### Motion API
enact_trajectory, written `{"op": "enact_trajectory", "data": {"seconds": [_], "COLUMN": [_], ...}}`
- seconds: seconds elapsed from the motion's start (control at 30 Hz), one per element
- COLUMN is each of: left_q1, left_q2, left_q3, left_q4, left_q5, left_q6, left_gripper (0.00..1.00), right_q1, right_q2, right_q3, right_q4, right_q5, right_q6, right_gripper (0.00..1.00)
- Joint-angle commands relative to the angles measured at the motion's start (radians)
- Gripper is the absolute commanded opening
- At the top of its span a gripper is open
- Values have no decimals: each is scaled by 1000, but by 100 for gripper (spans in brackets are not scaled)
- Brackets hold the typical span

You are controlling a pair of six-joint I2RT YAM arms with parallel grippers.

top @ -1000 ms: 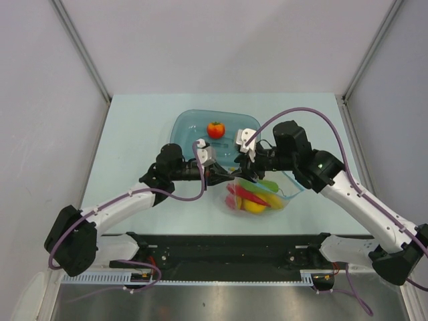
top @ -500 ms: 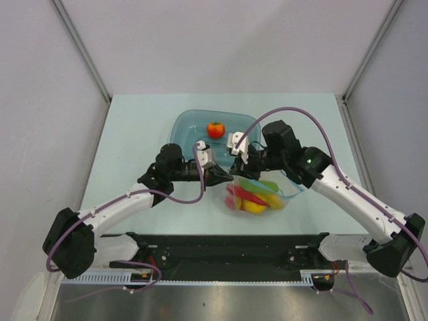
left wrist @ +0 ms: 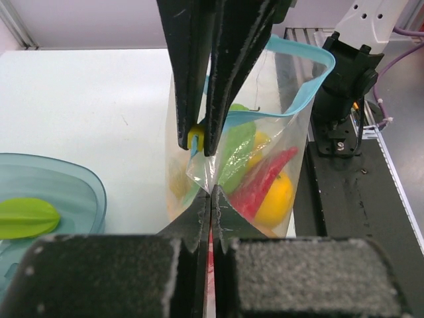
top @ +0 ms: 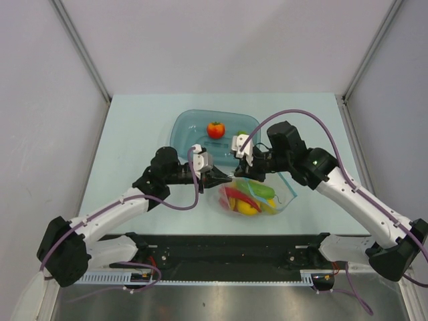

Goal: Place the food in the zip-top bag and seal the zipper
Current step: Zip the zipper food storage bag at the center of the board.

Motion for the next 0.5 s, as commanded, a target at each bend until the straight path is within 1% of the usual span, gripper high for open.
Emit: {"op": "enact_trajectory", "data": {"seconds": [0.0, 0.13, 0.17, 0.2, 0.23, 0.27, 0.33, 0.47], "left_q1": [5, 5, 5, 5, 5, 5, 0, -12], "left_q2": [-64, -55, -48, -35, -26, -11, -2, 27], "left_q3": [-1, 7, 19, 56, 74, 88, 120, 157], "left_q4": [12, 5, -9, -50, -69, -80, -94, -130], "left_q5": [-6, -5, -3, -3, -6, -9, -31, -35], "left_q6": [61, 61, 58, 56, 56, 52, 52, 76], "left_gripper": [0, 0, 2, 9, 31, 37, 45, 47], "right_q1": [-38, -42, -42, -38, -37, -34, -22, -5], "right_q2": [-24, -24, -23, -21, -20, -17, -10, 2], "right_q3": [21, 38, 41, 44, 47, 47, 49, 61], "right_q4": [-49, -8, -3, 1, 7, 13, 29, 47], "right_q5": [24, 0, -6, -12, -20, -23, -28, -25], "right_q6": [-14, 8, 13, 22, 25, 29, 39, 52], "right_gripper": [0, 0, 0, 0, 0, 0, 0, 0]}}
